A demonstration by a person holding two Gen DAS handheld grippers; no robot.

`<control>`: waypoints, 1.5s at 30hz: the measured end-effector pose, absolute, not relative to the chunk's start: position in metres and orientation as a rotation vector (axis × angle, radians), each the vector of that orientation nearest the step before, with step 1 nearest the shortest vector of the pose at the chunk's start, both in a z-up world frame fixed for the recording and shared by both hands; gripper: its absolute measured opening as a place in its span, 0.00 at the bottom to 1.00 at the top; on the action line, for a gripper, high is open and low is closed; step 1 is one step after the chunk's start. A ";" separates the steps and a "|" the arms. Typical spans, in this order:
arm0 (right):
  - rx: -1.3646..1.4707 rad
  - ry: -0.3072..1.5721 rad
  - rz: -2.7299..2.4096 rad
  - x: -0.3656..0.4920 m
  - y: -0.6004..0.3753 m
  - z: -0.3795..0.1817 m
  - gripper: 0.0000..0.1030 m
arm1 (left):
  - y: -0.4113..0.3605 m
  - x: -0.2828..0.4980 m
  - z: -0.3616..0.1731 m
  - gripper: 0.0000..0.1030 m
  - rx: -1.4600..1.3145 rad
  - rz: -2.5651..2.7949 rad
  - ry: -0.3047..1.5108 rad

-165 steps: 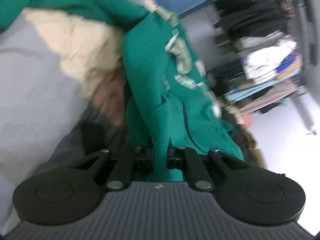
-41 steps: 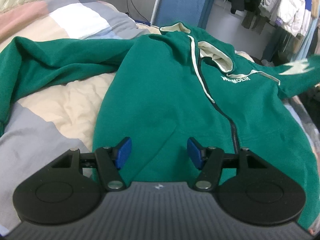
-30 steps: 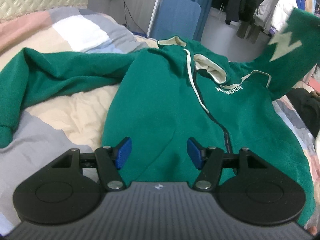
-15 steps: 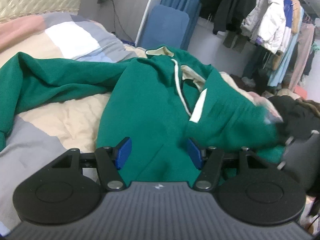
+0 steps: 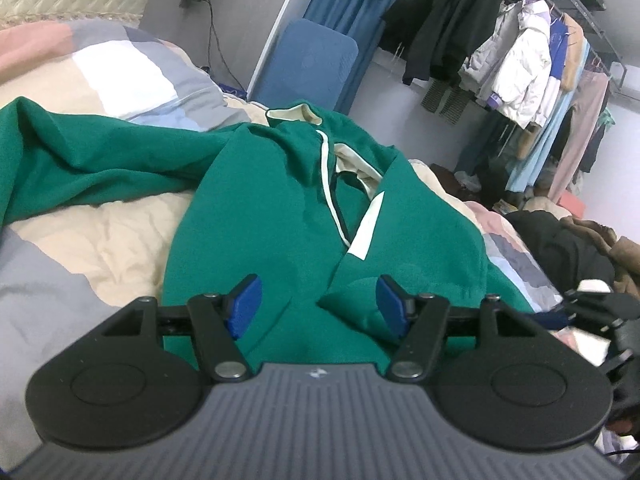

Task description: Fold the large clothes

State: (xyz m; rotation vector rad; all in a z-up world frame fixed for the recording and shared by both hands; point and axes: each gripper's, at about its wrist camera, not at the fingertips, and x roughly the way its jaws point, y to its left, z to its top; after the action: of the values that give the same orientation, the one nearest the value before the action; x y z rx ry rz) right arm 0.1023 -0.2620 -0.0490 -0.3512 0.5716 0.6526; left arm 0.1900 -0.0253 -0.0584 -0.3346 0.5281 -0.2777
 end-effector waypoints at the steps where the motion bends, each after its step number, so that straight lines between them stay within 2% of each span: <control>1: -0.320 0.550 0.625 0.104 -0.268 -0.045 0.61 | -0.026 0.190 -0.059 0.67 -0.335 -0.274 0.532; 5: -0.173 0.492 0.453 0.143 -0.296 -0.034 0.61 | -0.030 0.194 -0.064 0.67 -0.319 -0.264 0.547; 8: -0.169 0.502 0.249 0.197 -0.308 -0.039 0.61 | -0.032 0.201 -0.069 0.67 -0.309 -0.258 0.560; 14: -0.202 0.555 0.003 0.312 -0.333 -0.067 0.61 | -0.036 0.212 -0.077 0.67 -0.299 -0.268 0.572; 19: -0.213 0.623 0.012 0.359 -0.335 -0.093 0.62 | -0.043 0.220 -0.084 0.67 -0.265 -0.280 0.582; 20: -0.241 0.622 0.018 0.354 -0.334 -0.096 0.51 | -0.044 0.221 -0.086 0.67 -0.268 -0.282 0.585; 21: -0.277 0.626 0.026 0.357 -0.331 -0.101 0.31 | -0.045 0.223 -0.087 0.67 -0.274 -0.285 0.587; 23: -0.301 0.624 0.024 0.360 -0.331 -0.105 0.14 | -0.045 0.225 -0.089 0.67 -0.280 -0.287 0.588; 26: -0.275 0.580 -0.019 0.365 -0.344 -0.103 0.10 | -0.043 0.230 -0.092 0.67 -0.297 -0.287 0.590; 32: -0.298 0.612 -0.116 0.384 -0.351 -0.123 0.10 | -0.042 0.244 -0.106 0.67 -0.288 -0.254 0.626; 37: -0.163 0.591 -0.110 0.369 -0.360 -0.101 0.14 | -0.045 0.247 -0.108 0.67 -0.250 -0.241 0.628; 40: -0.037 0.556 -0.076 0.342 -0.367 -0.076 0.27 | -0.046 0.245 -0.106 0.67 -0.233 -0.238 0.627; 42: 0.011 0.541 -0.032 0.320 -0.364 -0.061 0.57 | -0.046 0.243 -0.103 0.67 -0.232 -0.237 0.629; 43: 0.024 0.530 -0.002 0.306 -0.360 -0.054 0.60 | -0.046 0.241 -0.102 0.67 -0.229 -0.236 0.628; 45: 0.046 0.531 0.047 0.279 -0.347 -0.044 0.57 | -0.046 0.236 -0.099 0.67 -0.223 -0.235 0.624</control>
State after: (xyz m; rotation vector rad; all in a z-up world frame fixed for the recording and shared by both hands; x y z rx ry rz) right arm 0.2793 -0.3474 -0.0439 0.0461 0.5311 0.0466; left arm 0.2361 -0.0457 -0.0987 -0.2231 0.6237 -0.2352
